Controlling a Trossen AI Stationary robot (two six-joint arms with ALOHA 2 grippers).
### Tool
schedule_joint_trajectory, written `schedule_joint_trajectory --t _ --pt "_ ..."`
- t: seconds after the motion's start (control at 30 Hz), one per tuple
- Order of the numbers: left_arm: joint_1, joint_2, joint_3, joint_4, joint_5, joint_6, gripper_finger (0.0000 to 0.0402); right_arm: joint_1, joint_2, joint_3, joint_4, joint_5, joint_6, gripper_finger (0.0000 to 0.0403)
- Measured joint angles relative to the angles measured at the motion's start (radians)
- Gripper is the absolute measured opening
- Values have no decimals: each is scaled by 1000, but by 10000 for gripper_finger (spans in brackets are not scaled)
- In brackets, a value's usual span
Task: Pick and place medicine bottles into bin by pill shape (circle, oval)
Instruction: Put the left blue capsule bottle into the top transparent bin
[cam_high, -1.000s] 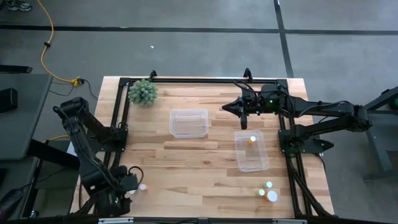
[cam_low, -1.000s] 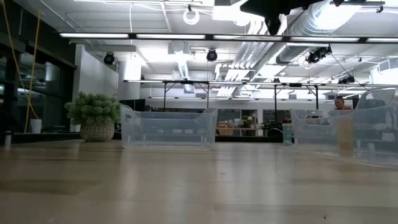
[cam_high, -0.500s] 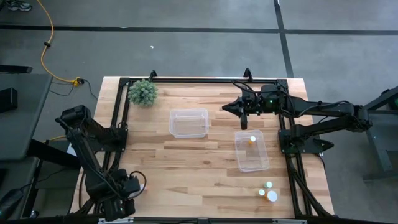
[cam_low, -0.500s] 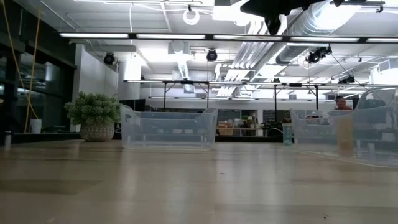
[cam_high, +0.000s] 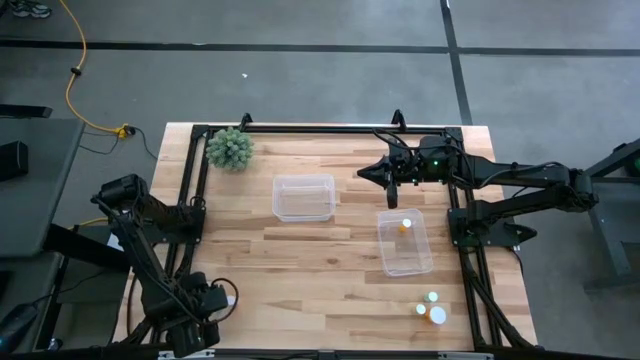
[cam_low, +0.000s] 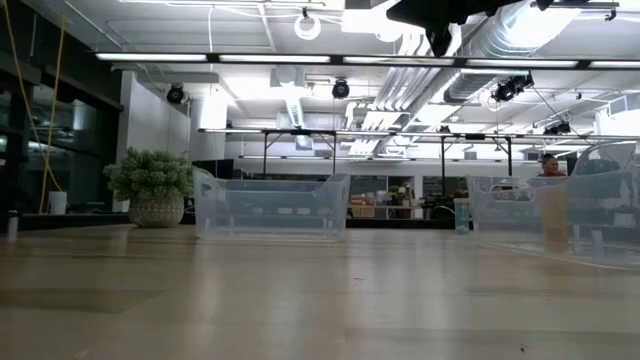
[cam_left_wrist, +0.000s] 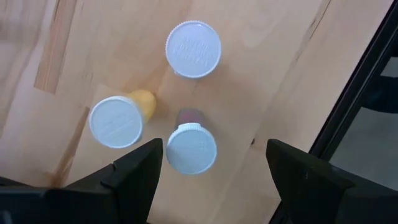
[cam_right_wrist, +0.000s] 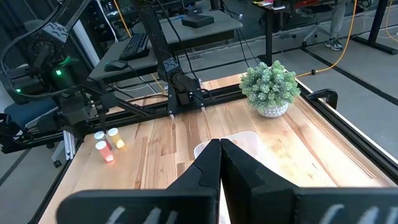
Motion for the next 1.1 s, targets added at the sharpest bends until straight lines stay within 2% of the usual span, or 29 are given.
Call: schedule_joint_trajectory --t 0.43,1.1 --pt "0 0 -12 -2 -2 61 179 0 0 0 -3 12 0 0" --pt "0 -1 -22 -2 3 71 159 0 0 0 -14 20 0 0"
